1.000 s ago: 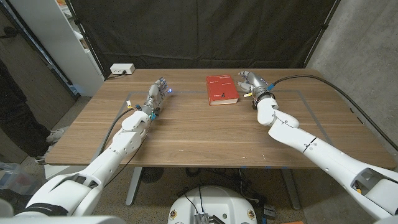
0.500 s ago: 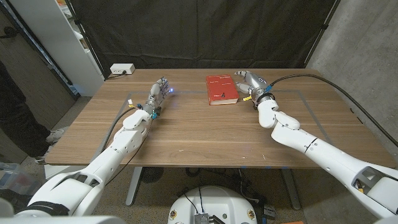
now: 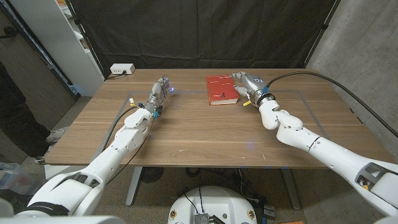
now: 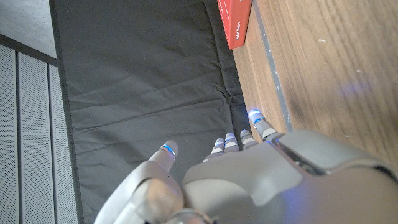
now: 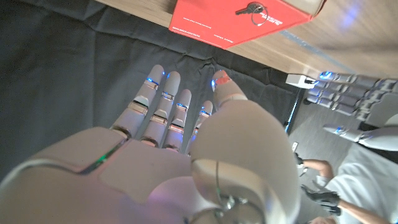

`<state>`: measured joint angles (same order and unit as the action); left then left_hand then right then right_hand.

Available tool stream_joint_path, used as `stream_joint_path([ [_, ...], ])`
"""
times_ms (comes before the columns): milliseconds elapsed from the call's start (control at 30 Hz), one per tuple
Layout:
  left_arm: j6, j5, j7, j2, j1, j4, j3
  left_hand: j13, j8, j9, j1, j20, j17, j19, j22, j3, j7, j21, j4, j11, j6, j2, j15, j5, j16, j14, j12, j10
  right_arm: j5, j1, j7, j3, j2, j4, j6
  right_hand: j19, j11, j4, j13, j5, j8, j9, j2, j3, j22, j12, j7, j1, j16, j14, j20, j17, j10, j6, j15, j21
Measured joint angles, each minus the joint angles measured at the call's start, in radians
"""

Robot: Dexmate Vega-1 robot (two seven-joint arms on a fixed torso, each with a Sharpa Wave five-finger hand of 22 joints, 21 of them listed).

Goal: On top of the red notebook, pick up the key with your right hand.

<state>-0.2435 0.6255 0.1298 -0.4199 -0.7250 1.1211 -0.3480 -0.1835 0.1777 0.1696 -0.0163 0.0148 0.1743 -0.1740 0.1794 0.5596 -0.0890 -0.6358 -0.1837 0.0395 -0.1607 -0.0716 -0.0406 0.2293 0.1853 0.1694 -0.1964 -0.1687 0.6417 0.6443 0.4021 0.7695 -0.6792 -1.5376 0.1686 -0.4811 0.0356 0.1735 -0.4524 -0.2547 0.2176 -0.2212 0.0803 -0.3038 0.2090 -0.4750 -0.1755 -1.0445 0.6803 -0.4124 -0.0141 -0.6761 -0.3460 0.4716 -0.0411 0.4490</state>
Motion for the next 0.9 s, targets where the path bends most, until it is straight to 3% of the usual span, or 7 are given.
stream_joint_path([
  [900, 0.004, 0.004, -0.012, 0.005, -0.005, 0.005, 0.003, 0.0, 0.0, 0.0, 0.0, 0.004, 0.0, 0.004, 0.0, -0.008, 0.0, 0.008, 0.0, 0.0, 0.0, 0.0, 0.0, 0.0, 0.0, 0.0, 0.0, 0.0, 0.184, -0.072, -0.112, 0.043, -0.014, 0.052, -0.12, 0.013, 0.008, -0.024, -0.005, 0.0, 0.0, 0.0, -0.004, 0.015, -0.004, -0.009, -0.016, 0.015, -0.004, 0.004, 0.005, -0.006, 0.003, 0.017, -0.004, 0.0],
])
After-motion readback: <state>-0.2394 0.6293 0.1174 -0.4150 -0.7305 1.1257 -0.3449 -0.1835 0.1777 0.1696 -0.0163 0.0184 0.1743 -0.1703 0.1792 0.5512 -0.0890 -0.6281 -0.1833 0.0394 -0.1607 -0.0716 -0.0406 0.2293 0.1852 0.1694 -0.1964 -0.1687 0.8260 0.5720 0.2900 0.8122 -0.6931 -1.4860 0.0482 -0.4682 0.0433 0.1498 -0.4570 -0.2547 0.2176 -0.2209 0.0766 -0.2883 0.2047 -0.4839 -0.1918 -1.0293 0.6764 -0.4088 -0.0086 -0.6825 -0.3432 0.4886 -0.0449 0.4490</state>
